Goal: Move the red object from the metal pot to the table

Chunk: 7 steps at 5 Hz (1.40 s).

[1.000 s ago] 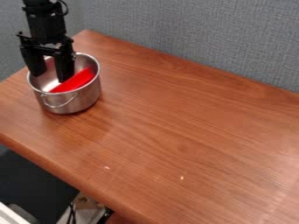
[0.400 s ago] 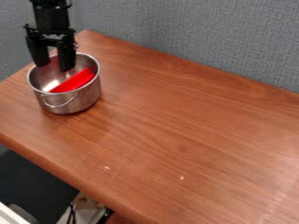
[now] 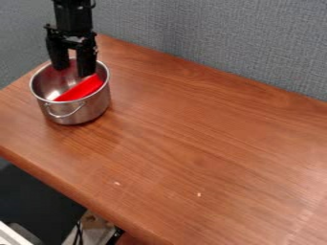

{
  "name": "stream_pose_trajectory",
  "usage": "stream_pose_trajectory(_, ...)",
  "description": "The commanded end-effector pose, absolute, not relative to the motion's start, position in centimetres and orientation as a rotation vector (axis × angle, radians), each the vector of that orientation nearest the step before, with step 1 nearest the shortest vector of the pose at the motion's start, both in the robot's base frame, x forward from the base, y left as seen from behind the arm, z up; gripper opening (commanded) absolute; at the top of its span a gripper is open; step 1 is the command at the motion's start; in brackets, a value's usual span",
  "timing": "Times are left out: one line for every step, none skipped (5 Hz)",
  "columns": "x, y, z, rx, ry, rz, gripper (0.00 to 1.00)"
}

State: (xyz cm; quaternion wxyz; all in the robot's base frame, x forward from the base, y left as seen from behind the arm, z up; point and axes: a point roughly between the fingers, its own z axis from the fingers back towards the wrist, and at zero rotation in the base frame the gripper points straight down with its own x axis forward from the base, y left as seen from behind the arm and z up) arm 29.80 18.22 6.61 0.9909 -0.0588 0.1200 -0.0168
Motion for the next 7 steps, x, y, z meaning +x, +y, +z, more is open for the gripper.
stream_pose_trajectory(29.1, 18.8, 6.5, -0.085, 0.245, -0.029, 1.00)
stream_pose_trajectory(29.1, 19.3, 6.1, -0.070, 0.183, 0.048, 1.00)
stream_pose_trajectory(29.1, 19.8, 6.1, -0.057, 0.117, 0.127, 1.00)
stream_pose_trajectory(28.4, 20.6, 6.8, -0.033, 0.093, 0.164, 1.00)
stream_pose_trajectory(27.7, 21.4, 7.4, -0.010, 0.071, 0.196, 1.00)
stream_pose_trajectory(27.3, 19.0, 7.3, -0.018, 0.061, 0.149, 1.00)
stream_pose_trajectory(26.9, 16.5, 7.0, -0.025, 0.049, 0.097, 1.00)
